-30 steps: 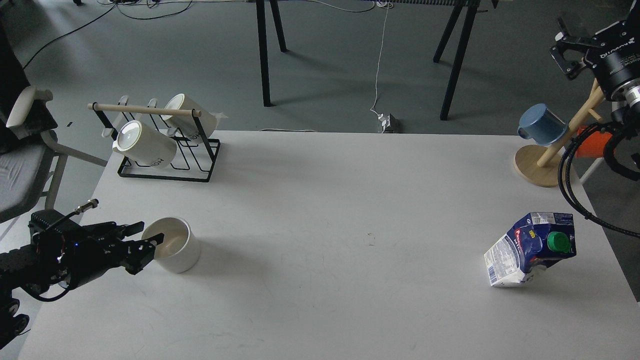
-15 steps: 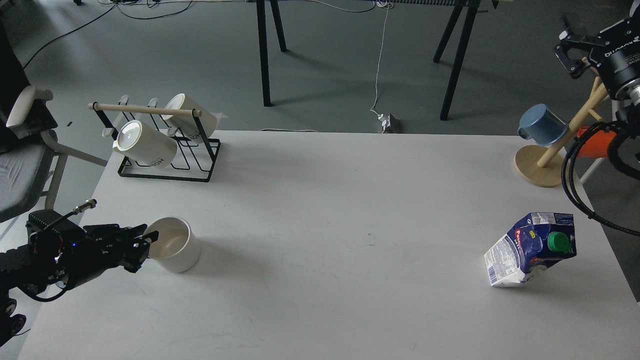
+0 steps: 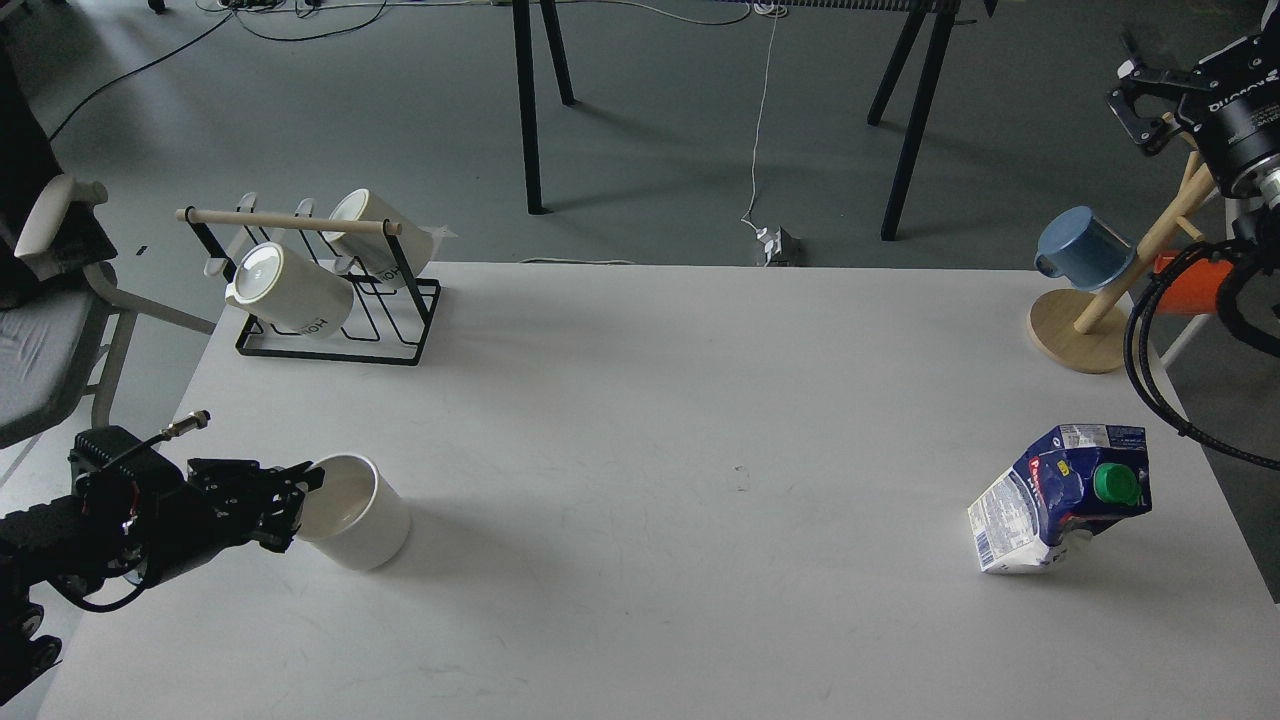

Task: Place cup and milk with both arms
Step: 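Carry the white mug toward the table center and set it down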

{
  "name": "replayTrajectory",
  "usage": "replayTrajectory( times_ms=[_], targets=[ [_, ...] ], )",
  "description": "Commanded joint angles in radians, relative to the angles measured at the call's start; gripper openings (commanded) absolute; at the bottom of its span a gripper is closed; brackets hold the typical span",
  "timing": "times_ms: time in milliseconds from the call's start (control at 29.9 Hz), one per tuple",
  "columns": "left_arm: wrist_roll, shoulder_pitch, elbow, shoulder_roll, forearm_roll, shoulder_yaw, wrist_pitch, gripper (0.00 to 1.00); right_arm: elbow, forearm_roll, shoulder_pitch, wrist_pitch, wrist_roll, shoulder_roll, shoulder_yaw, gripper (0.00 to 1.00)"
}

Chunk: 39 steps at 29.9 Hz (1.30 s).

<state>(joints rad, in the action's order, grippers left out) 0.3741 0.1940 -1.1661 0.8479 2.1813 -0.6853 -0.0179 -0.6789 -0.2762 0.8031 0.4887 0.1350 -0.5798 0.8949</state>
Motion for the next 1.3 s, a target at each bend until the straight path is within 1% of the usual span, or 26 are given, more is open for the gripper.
replayTrajectory(
  times_ms=[0, 67, 167, 234, 367, 501, 568, 601, 635, 668, 735, 802, 902, 1002, 1069, 1136, 1269],
  targets=[
    [0.002, 0.025, -0.015, 0.008, 0.000, -0.003, -0.002, 0.02, 0.001, 0.000, 0.001, 0.000, 0.002, 0.000, 0.003, 1.00],
    [0.008, 0.041, -0.029, 0.023, 0.000, -0.003, -0.002, 0.02, 0.004, 0.000, -0.001, 0.000, 0.002, -0.002, 0.004, 1.00],
    [0.019, 0.064, -0.084, 0.045, 0.000, -0.003, 0.009, 0.02, 0.007, 0.000, -0.002, 0.000, 0.002, -0.003, 0.004, 1.00],
    [0.019, 0.079, -0.124, 0.048, 0.000, -0.003, 0.039, 0.02, 0.007, 0.000, -0.004, 0.000, 0.002, -0.008, 0.003, 1.00],
    [0.017, 0.172, -0.211, 0.040, 0.000, -0.003, 0.206, 0.02, 0.005, 0.000, -0.005, 0.000, 0.003, -0.011, 0.004, 1.00],
    [0.011, 0.266, -0.312, 0.014, 0.000, -0.003, 0.337, 0.02, 0.004, 0.000, -0.005, 0.000, 0.002, -0.021, 0.006, 1.00],
    [0.005, 0.318, -0.354, -0.038, 0.000, -0.003, 0.409, 0.02, 0.002, 0.000, -0.005, 0.000, 0.002, -0.028, 0.006, 1.00],
    [-0.003, 0.352, -0.365, -0.082, 0.000, -0.003, 0.458, 0.02, 0.004, 0.000, -0.007, 0.000, 0.002, -0.031, 0.006, 1.00],
    [-0.020, 0.389, -0.365, -0.130, 0.000, -0.003, 0.501, 0.02, 0.004, 0.000, -0.007, 0.000, 0.002, -0.031, 0.006, 1.00],
    [-0.041, 0.421, -0.359, -0.170, 0.000, 0.001, 0.507, 0.02, 0.005, 0.000, -0.007, 0.000, 0.002, -0.031, 0.004, 1.00],
    [-0.101, 0.482, -0.345, -0.222, 0.000, 0.018, 0.507, 0.02, 0.004, 0.000, -0.008, 0.000, 0.002, -0.035, 0.006, 1.00],
    [-0.129, 0.518, -0.328, -0.256, 0.000, 0.065, 0.507, 0.02, 0.002, 0.000, -0.007, 0.000, 0.002, -0.038, 0.006, 1.00],
    [-0.136, 0.573, -0.322, -0.366, 0.000, 0.163, 0.507, 0.02, 0.002, 0.000, -0.007, 0.000, 0.002, -0.041, 0.007, 1.00],
    [-0.161, 0.576, -0.314, -0.458, 0.000, 0.214, 0.507, 0.02, 0.002, 0.000, -0.008, 0.000, 0.003, -0.048, 0.007, 1.00],
    [-0.196, 0.567, -0.300, -0.487, 0.000, 0.245, 0.507, 0.02, 0.004, -0.001, -0.010, 0.000, 0.003, -0.052, 0.007, 1.00],
    [-0.213, 0.549, -0.274, -0.509, 0.000, 0.295, 0.507, 0.02, 0.004, 0.000, -0.010, 0.000, 0.003, -0.052, 0.006, 1.00],
    [-0.221, 0.544, -0.192, -0.593, 0.000, 0.314, 0.507, 0.02, 0.002, 0.000, -0.010, 0.000, 0.003, -0.049, 0.007, 1.00]
  ],
)
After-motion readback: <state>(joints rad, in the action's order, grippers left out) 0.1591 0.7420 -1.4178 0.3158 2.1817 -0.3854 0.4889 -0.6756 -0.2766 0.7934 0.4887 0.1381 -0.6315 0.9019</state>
